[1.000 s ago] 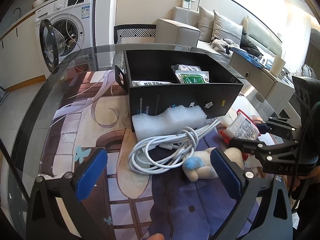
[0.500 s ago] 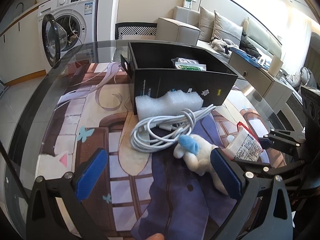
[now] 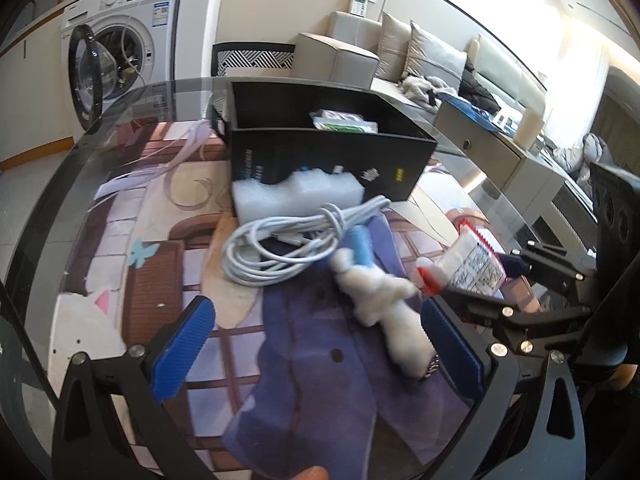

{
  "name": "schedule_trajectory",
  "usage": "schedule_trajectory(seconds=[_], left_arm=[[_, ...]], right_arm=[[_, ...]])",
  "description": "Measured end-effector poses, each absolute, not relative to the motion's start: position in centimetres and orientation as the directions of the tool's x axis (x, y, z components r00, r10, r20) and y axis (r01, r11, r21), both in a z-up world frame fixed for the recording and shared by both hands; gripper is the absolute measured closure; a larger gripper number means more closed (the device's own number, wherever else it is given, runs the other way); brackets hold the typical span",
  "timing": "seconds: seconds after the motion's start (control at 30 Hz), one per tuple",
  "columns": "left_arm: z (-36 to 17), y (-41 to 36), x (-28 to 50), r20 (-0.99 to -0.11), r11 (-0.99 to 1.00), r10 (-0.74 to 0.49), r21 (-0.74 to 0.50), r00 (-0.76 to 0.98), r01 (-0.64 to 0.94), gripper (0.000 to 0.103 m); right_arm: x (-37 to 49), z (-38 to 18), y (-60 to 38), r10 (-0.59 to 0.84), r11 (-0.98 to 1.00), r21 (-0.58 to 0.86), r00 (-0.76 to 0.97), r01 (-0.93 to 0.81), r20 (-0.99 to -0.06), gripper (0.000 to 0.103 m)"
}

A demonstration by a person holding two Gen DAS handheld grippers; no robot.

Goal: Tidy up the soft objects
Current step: 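Grasp the white plush toy with the left tool while the right holds the red-and-white packet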

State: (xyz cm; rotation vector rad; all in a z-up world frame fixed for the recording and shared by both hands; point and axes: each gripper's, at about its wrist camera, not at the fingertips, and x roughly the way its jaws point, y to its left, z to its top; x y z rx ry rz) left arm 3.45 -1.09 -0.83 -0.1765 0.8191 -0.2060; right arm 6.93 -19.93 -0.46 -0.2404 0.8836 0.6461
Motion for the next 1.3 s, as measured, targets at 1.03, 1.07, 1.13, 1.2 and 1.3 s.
schedule_trajectory(seconds=[1.03,1.07,1.13,1.2,1.3], left_arm=[[-1.7,-6.0,4.0,-0.740,0.961,-0.253,-0.119,0.623,0.248,0.054],[-1.6,-5.9,3.9,-0.739,0.960,-0.258,-0.123,0.623,0.252,0.056],[-1.5,-5.8,3.8,-0.734,0.957,-0.270,-0.132,0.623,0.259,0.066],[-1.3,-5.8,3.6,-0.730,0.954,-0.279,-0.140,0.624,0.263,0.070],[-1.3,-5.7,3.6,-0.729,0.953,-0.283,-0.142,0.623,0.267,0.070]], right_arm=[[7.2,-0.1,-23.5,0.428,0.822,0.090,0.505,-0.563,-0.749,0.052],[7.2,0.0,-23.5,0.429,0.822,0.091,0.505,-0.563,-0.749,0.052],[7.2,0.0,-23.5,0.429,0.822,0.091,0.507,-0.562,-0.748,0.052],[7.1,0.1,-23.5,0.430,0.822,0.091,0.508,-0.562,-0.746,0.052],[7.1,0.1,-23.6,0.431,0.822,0.091,0.508,-0.562,-0.746,0.052]])
